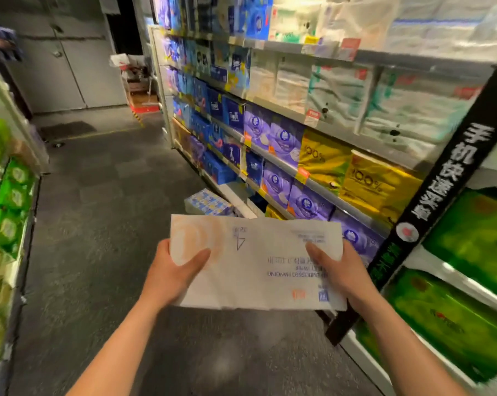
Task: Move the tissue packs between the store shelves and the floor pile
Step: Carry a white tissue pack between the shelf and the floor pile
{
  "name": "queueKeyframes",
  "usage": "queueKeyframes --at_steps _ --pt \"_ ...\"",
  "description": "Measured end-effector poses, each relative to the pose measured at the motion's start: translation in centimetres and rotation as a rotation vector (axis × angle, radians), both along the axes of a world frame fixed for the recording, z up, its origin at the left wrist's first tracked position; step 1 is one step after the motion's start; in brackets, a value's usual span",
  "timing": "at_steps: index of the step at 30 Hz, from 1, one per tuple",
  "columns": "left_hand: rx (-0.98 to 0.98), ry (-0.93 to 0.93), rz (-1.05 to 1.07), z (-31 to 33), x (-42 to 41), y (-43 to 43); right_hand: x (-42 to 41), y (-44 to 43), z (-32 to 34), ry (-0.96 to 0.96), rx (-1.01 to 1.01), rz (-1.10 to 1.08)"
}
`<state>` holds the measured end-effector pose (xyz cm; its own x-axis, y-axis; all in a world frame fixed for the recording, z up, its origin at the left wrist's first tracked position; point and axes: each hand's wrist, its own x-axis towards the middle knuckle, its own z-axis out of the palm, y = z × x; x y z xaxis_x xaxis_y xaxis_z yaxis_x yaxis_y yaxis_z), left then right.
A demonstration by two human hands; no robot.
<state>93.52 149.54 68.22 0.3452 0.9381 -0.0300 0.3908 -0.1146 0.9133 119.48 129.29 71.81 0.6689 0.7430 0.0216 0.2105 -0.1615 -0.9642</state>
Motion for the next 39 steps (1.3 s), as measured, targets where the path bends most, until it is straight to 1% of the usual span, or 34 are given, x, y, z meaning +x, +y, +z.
queueKeyframes --at_steps 4,6,8,11,16,20,22,26,28,30,34,35,37,39 --pt "0.033 -0.063 -0.056 1.6 5.6 11.5 5.4 10.4 2.0 -0.061 0.025 -0.052" --pt "0.071 -0.096 -0.088 3.7 9.3 17.3 8.2 15.6 3.8 -0.117 0.080 -0.087" --pt "0.112 -0.130 -0.132 6.5 12.9 22.9 10.8 19.9 6.2 -0.175 0.129 -0.134" --pt "0.162 -0.214 -0.212 11.2 18.5 30.7 14.2 25.2 10.6 -0.192 0.206 -0.186" --pt "0.247 -0.329 -0.326 18.7 28.4 39.8 21.0 31.2 16.5 -0.333 0.256 -0.276" --pt "0.340 -0.338 -0.411 21.8 36.8 45.3 27.2 34.4 19.8 -0.424 0.275 -0.345" --pt "0.389 -0.365 -0.444 23.2 41.1 47.5 30.5 35.6 21.5 -0.489 0.252 -0.348" --pt "0.436 -0.473 -0.504 26.5 48.6 50.8 36.6 37.6 25.4 -0.612 0.198 -0.374" --pt "0.458 -0.507 -0.534 28.6 51.7 51.9 38.9 38.3 27.5 -0.640 0.215 -0.394" --pt "0.483 -0.582 -0.594 30.6 55.0 52.5 41.4 38.8 29.4 -0.676 0.242 -0.435" --pt "0.494 -0.665 -0.623 34.3 61.4 53.5 46.9 40.2 33.0 -0.725 0.254 -0.515" --pt "0.502 -0.671 -0.609 35.2 63.1 54.0 48.4 40.6 34.0 -0.729 0.256 -0.533" --pt "0.563 -0.626 -0.585 37.2 66.3 55.2 51.1 41.3 36.1 -0.735 0.285 -0.566" --pt "0.617 -0.620 -0.585 39.6 69.4 56.3 53.1 42.2 38.8 -0.785 0.306 -0.581"
